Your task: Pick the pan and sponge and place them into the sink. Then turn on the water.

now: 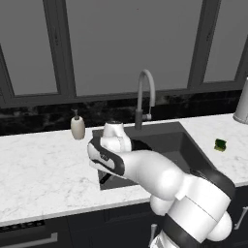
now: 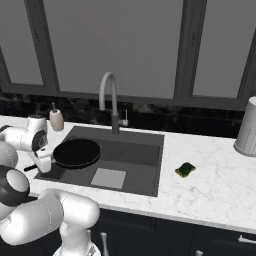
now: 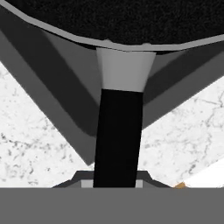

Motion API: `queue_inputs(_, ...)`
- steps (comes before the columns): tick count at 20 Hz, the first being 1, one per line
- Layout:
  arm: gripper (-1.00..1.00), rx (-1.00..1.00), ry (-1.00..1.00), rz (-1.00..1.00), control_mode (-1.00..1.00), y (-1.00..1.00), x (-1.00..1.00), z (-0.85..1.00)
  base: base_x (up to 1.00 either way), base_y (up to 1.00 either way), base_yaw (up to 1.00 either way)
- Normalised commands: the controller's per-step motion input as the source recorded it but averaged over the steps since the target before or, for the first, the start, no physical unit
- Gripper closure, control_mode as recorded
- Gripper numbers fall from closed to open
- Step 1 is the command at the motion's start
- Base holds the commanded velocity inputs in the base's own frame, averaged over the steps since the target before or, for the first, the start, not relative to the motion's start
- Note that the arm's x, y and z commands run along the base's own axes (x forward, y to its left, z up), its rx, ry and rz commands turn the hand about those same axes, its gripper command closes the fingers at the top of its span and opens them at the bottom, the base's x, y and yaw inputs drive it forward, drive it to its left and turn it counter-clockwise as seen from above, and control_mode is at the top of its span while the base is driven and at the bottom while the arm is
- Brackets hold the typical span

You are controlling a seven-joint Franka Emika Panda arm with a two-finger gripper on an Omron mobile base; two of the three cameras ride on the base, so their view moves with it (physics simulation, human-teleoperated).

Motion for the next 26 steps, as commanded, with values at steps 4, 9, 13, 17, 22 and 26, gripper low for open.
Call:
queue_inputs(4, 1.00, 0.00, 0.04, -0.16, -1.00, -0.34, 0.26, 0.00, 0.00, 0.00, 0.00)
queue_inputs(9, 1.00, 0.00, 0.03, -0.16, -1.00, -0.27, 0.31, -0.03, 0.00, 0.00, 0.00)
queue_inputs(13, 1.00, 0.00, 0.02, -0.13, -1.00, -0.22, 0.37, -0.08, 0.00, 0.00, 0.00)
queue_inputs(17, 1.00, 0.00, 0.02, -0.10, -1.00, -0.34, 0.41, -0.05, 0.00, 0.00, 0.00)
queue_inputs(22, 1.00, 0.00, 0.00, -0.07, -1.00, -0.26, 0.31, -0.20, 0.00, 0.00, 0.00)
queue_inputs(26, 1.00, -0.02, 0.00, -0.06, -1.00, -0.19, 0.27, -0.29, 0.00, 0.00, 0.00)
